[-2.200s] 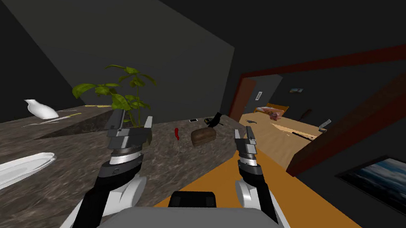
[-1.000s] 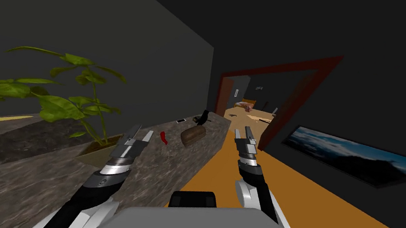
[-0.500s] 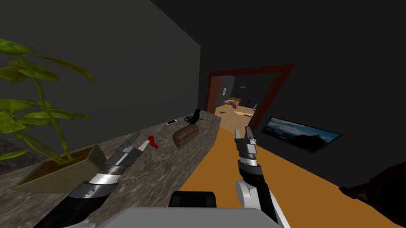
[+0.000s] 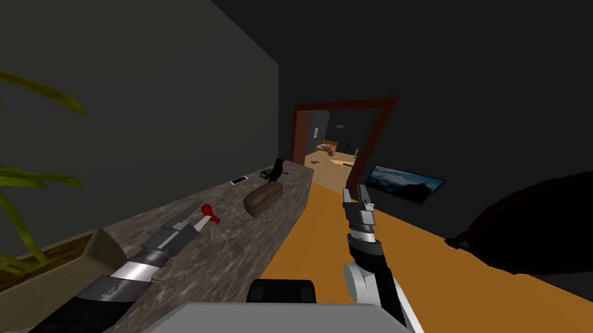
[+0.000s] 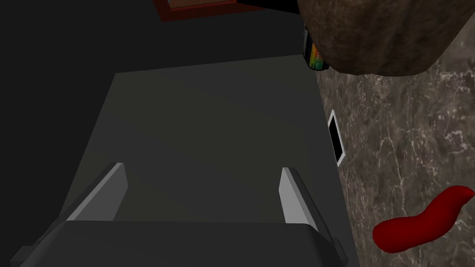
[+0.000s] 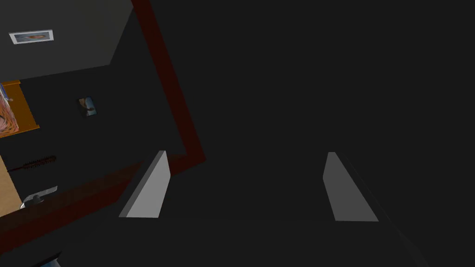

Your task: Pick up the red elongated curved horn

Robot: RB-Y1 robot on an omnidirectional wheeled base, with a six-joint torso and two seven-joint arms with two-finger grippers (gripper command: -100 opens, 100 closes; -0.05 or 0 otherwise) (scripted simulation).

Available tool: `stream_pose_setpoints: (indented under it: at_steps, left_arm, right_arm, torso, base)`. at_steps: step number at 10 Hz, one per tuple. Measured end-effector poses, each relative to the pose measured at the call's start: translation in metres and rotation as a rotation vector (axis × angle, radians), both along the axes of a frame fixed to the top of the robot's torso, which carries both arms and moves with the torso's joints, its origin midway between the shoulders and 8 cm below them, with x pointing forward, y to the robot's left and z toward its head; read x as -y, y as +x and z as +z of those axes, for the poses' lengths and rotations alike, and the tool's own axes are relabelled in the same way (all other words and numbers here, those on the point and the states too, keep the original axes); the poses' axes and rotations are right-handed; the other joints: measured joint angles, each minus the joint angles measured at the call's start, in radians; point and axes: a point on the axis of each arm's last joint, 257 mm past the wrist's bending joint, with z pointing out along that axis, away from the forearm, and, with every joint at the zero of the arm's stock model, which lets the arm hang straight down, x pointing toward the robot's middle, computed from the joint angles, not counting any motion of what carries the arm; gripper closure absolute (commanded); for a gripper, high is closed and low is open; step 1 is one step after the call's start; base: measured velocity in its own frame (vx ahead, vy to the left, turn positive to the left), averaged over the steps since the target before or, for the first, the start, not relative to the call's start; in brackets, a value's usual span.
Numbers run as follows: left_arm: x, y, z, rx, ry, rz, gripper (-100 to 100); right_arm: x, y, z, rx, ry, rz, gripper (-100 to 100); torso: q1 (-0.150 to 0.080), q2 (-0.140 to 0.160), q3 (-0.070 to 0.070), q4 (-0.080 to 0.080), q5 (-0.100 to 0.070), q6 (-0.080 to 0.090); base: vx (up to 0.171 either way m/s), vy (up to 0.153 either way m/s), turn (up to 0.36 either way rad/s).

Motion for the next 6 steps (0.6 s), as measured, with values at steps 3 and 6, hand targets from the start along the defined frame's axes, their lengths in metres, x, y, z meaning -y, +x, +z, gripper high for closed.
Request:
stream_pose_setpoints:
  at_steps: [3,6]
  left_arm:
    - [-0.02,-0.011,-0.032,-0.129,0.009,0.011,-100]
    - [-0.045,-0.028,-0.068,-0.278,0.017,0.031,-100]
  right_arm:
    - [0.0,0.0,0.0,0.0,0.0,0.0,0]
    - [0.0,0.0,0.0,0.0,0.0,0.0,0]
  torso:
    - [0.001,0.0,0.0,0.0,0.0,0.0]
    - [0.002,0.0,0.0,0.0,0.0,-0.001]
  base:
    - [-0.032,0.039,-0.304]
    - [-0.041,0.051,-0.2]
